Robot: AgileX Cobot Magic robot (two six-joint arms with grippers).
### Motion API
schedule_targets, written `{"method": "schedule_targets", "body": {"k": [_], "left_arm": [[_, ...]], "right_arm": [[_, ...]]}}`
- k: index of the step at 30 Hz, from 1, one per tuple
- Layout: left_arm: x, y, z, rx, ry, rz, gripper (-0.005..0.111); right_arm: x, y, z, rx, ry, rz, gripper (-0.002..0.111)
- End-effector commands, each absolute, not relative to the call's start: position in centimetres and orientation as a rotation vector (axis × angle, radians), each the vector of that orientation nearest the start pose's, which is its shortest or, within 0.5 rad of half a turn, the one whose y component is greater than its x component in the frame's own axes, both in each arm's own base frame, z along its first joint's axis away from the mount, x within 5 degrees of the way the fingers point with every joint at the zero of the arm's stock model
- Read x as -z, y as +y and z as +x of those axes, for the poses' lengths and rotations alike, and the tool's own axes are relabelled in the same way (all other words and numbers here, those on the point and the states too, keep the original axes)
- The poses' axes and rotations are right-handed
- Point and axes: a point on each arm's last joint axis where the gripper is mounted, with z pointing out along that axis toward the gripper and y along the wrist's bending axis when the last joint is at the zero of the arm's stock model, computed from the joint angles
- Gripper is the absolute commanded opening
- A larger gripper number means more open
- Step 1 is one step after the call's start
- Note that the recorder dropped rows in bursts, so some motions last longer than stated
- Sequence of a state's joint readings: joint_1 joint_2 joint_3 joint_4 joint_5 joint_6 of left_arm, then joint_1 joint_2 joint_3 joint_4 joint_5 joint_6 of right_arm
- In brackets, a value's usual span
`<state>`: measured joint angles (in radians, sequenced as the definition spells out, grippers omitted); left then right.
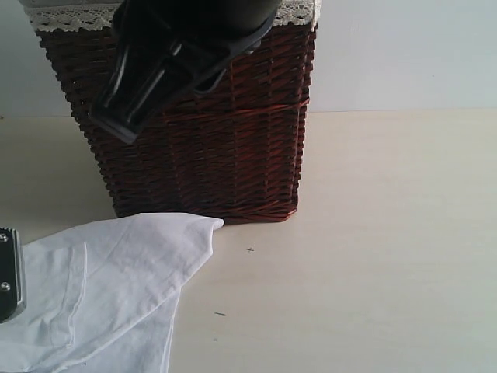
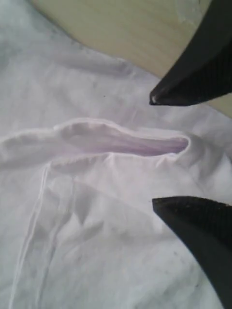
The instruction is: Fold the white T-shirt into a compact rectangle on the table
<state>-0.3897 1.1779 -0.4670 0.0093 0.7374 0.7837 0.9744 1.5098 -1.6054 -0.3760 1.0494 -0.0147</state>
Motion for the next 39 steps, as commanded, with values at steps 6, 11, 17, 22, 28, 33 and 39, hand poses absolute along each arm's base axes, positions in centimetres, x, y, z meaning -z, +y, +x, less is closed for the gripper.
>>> {"method": "schedule_targets", "body": {"k": [6, 11, 17, 22, 28, 33, 39], "left_arm": [[-15.2, -6.1, 16.5, -0.157, 2.54, 1.701, 0.052], [-15.3, -5.4, 17.5, -0.339, 2.488, 1.689, 0.017], [-17.2, -4.4, 19.5, -0.649, 2.4, 1.657, 0.001], [-21.5, -4.1, 22.5, -0.865, 2.218, 1.426, 0.001], [-23.9, -3.3, 25.7, -0.848, 2.012, 1.366, 0.001], [-24.0, -0.2, 28.9, -0.905, 2.012, 1.287, 0.001], [-23.6, 3.1, 33.9, -0.697, 2.051, 0.966, 0.001]], "right_arm": [[-41.4, 24.5, 20.3, 0.021, 2.042, -1.174, 0.04], [-41.3, 24.4, 20.3, 0.031, 2.056, -1.177, 0.04], [-41.3, 24.0, 20.1, 0.046, 2.096, -1.169, 0.04], [-41.7, 23.4, 19.7, 0.052, 2.108, -1.163, 0.04], [-42.2, 22.8, 19.3, 0.041, 2.118, -1.142, 0.04], [-42.2, 22.6, 19.2, 0.046, 2.13, -1.144, 0.04], [-42.2, 22.7, 19.1, 0.033, 2.136, -1.143, 0.04]]}}
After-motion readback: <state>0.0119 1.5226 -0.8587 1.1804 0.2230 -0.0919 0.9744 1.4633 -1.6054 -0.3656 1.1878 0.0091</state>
